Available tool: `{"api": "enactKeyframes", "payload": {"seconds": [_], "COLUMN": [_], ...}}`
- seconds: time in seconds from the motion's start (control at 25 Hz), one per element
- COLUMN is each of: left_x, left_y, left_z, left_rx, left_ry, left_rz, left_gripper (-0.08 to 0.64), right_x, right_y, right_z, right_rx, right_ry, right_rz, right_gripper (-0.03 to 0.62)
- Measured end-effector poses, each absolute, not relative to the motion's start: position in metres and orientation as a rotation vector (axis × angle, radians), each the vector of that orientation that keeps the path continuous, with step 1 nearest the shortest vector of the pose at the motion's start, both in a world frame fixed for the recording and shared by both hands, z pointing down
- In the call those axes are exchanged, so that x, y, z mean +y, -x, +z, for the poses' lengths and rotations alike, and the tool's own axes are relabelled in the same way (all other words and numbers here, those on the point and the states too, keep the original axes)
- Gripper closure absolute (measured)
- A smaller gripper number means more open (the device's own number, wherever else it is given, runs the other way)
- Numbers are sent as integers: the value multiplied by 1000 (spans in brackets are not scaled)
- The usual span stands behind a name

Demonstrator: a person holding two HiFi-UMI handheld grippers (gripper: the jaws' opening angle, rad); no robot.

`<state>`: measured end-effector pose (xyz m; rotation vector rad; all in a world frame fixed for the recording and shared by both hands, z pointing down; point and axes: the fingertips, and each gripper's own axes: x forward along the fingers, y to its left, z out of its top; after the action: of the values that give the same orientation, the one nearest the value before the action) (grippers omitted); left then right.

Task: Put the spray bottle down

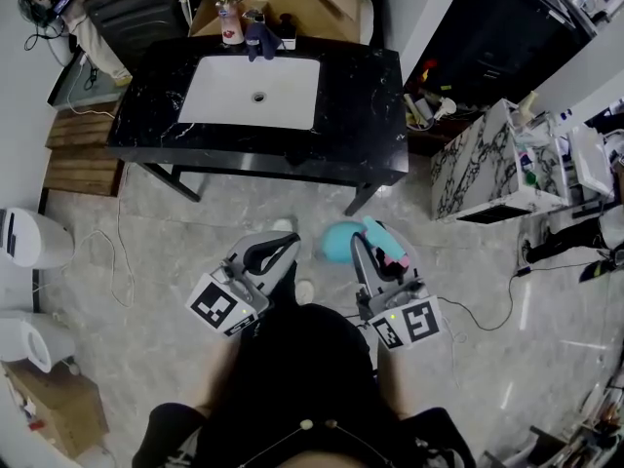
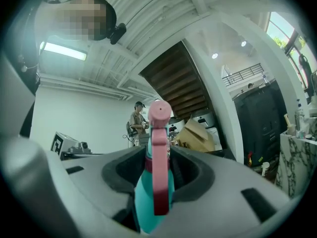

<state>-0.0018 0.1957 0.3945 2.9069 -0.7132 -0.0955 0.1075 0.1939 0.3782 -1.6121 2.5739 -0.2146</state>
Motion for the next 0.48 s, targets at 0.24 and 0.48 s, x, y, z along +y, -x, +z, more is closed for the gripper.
{"api": "enactKeyframes", "payload": {"seconds": [0.24,0.48], "left_x": [154,95], "left_y": [-3,-4], "left_z": [400,401], "left_rx": [-694,-694], "left_ry": [-2890,-2878], "left_rz": [-105,-119], "left_gripper": [551,551], "right_x": [156,94], "right_y": [-113,-115], "right_z": [384,386], "right_rx": [2569,2583], "right_ry": [1641,1666], "right_rz": [-234,-227], "right_gripper": [434,434]}}
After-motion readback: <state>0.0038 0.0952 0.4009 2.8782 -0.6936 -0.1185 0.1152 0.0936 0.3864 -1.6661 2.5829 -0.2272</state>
